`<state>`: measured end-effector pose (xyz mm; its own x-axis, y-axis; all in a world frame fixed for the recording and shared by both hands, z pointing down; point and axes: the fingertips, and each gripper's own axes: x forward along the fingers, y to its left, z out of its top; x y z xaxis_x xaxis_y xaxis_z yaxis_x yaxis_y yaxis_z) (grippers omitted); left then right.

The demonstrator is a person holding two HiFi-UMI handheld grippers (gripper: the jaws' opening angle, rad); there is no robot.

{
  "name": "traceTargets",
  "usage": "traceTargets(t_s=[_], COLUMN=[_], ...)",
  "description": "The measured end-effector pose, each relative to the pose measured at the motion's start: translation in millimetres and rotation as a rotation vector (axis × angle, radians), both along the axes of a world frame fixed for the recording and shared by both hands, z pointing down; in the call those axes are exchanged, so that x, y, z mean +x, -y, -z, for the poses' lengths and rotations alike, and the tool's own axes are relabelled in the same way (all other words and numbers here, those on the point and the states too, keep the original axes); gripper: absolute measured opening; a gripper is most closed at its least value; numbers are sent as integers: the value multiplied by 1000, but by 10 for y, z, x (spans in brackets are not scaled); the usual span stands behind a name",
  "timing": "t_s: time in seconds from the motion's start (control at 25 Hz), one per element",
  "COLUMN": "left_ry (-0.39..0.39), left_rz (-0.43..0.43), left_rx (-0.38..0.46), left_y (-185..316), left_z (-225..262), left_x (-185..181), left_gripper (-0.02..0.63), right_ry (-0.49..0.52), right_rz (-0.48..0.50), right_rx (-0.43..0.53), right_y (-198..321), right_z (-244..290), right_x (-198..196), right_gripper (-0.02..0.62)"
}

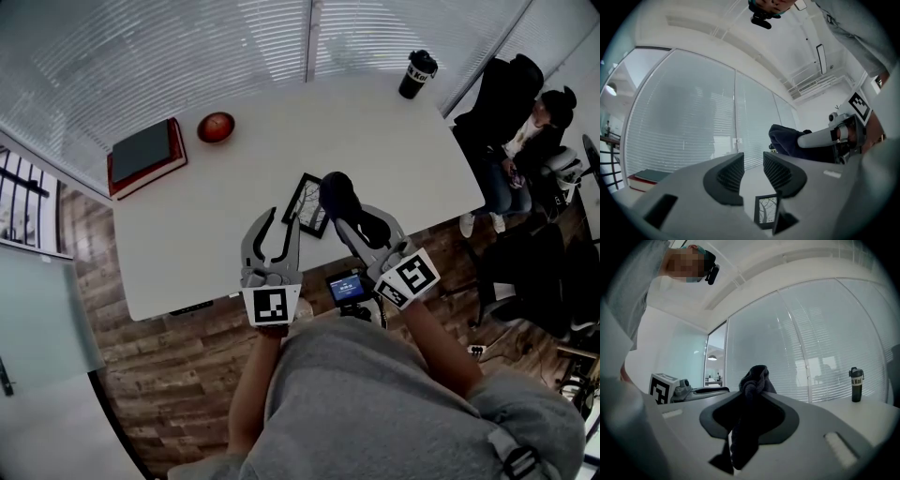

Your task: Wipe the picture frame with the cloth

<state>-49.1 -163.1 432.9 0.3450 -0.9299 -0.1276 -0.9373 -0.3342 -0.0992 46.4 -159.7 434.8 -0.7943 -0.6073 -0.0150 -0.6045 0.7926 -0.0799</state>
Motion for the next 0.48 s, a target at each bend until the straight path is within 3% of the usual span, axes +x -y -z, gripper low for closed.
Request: traceTargets(t_s=[0.16,0.48], left_ry=[-5,-1], left_rz=[18,16], left_rx=[13,5], left_y=[-37,-66], left_z=[15,-19], left_x=[-42,-54], left_gripper=[49,14], right_ry=[-9,-25], right_rz=[-1,0], right_rx=[-10,-18], right_y=[-15,-31], right_z=[-54,-100], right_x=[-9,-16], right_gripper=[92,89])
